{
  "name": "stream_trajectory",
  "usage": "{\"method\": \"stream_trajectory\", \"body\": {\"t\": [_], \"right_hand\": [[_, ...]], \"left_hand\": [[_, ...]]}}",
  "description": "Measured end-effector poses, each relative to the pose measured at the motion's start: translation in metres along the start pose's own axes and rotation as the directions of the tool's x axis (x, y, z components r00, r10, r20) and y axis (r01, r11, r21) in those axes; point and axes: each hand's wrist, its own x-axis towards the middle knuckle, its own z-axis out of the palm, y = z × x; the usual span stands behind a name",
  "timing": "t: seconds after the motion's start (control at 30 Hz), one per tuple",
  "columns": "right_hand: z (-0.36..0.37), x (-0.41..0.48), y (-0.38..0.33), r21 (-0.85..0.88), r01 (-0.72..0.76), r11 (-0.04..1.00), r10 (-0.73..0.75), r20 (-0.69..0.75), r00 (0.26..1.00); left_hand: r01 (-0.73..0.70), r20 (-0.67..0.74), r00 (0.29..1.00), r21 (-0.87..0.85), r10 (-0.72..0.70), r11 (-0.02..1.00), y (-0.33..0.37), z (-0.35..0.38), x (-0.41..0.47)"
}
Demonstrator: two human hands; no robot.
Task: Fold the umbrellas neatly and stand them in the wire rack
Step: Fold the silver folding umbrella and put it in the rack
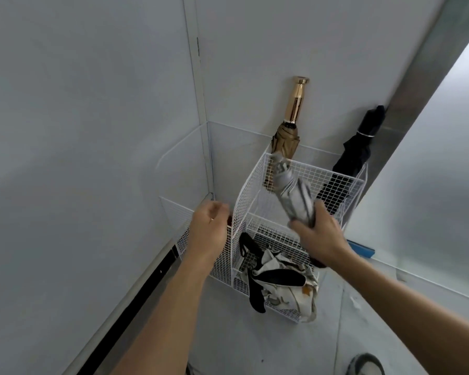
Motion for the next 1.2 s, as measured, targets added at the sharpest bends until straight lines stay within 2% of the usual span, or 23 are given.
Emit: {"method": "stream_trajectory", "body": {"t": [0.07, 0.1, 0.17, 0.23, 0.37, 0.57, 0.73, 0.87, 1.03, 1.13, 1.2], "right_hand": [[-0.007, 0.028, -0.018, 0.288, -0.02, 0.957, 0.034, -0.046, 0.998], [-0.009, 0.043, -0.027, 0.365, 0.003, 0.931, 0.042, -0.114, 0.993], [-0.011, 0.074, -0.04, 0.345, 0.064, 0.937, 0.045, -0.298, 0.954], [-0.004, 0.105, -0.038, 0.318, 0.038, 0.947, 0.08, -0.352, 0.933], [0.035, 0.148, 0.002, 0.297, -0.173, 0.939, 0.24, -0.205, 0.949], [0.091, 0.168, 0.042, 0.12, -0.263, 0.957, 0.276, -0.105, 0.955], [0.106, 0.185, 0.052, -0.018, -0.249, 0.968, 0.248, -0.029, 0.968], [0.106, 0.19, 0.048, -0.108, -0.189, 0.976, 0.199, 0.096, 0.975], [0.1, 0.189, 0.046, -0.155, -0.248, 0.956, 0.277, 0.206, 0.939], [0.088, 0.178, 0.049, -0.176, -0.253, 0.951, 0.288, 0.216, 0.933], [0.08, 0.177, 0.05, -0.152, -0.232, 0.961, 0.255, 0.163, 0.953]], "left_hand": [[-0.007, 0.046, 0.999, 0.079, 0.004, 0.997, -0.002, 0.006, 0.009], [-0.015, 0.066, 0.998, 0.109, 0.007, 0.994, -0.002, 0.009, 0.013], [-0.036, 0.121, 0.993, 0.159, 0.017, 0.987, -0.001, 0.015, 0.023], [-0.048, 0.187, 0.982, 0.195, 0.011, 0.98, -0.002, 0.022, 0.031], [-0.033, 0.201, 0.979, 0.26, -0.021, 0.965, -0.009, 0.03, 0.048], [-0.056, 0.142, 0.99, 0.287, 0.016, 0.956, -0.012, 0.033, 0.06], [-0.073, 0.13, 0.991, 0.286, 0.037, 0.955, -0.017, 0.033, 0.062], [-0.081, 0.136, 0.99, 0.277, 0.045, 0.958, -0.02, 0.033, 0.062], [-0.085, 0.179, 0.983, 0.263, 0.038, 0.961, -0.021, 0.029, 0.061], [-0.072, 0.196, 0.98, 0.241, 0.024, 0.968, -0.022, 0.027, 0.057], [-0.072, 0.215, 0.976, 0.235, 0.021, 0.969, -0.021, 0.027, 0.053]]}}
